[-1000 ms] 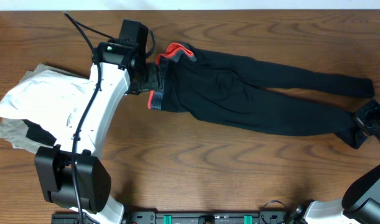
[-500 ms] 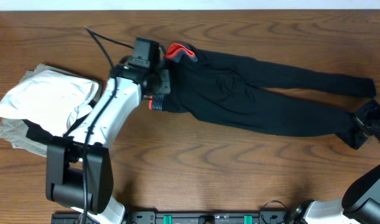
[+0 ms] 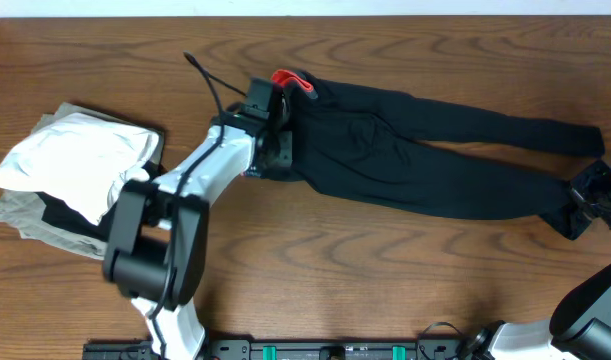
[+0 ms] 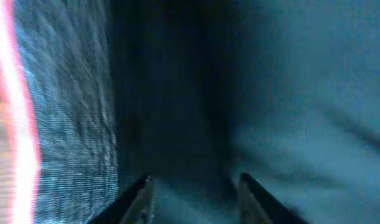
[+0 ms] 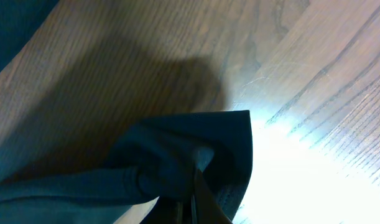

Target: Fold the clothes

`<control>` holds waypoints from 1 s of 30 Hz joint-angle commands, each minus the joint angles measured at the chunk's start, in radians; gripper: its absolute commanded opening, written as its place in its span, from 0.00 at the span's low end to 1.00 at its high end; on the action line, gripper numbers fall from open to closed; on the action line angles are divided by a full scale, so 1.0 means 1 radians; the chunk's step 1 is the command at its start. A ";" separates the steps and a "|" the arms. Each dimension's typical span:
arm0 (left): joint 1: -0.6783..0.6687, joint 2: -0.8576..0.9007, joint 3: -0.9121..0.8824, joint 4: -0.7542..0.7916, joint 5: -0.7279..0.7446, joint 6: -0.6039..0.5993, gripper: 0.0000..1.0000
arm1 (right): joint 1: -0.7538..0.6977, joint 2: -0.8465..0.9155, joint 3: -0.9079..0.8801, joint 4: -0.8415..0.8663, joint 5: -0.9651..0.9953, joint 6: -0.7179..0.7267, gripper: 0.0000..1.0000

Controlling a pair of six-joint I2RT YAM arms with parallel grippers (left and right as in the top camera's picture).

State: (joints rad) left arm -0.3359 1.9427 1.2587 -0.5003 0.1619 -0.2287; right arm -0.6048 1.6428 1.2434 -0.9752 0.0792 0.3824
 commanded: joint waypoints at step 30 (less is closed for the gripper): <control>0.003 0.027 -0.011 -0.507 0.003 0.014 0.20 | 0.002 0.037 0.020 0.011 0.045 0.005 0.01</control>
State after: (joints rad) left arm -0.3359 1.9972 1.2518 -1.0222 0.1699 -0.2234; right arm -0.6048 1.6562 1.2438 -0.9668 0.1032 0.3820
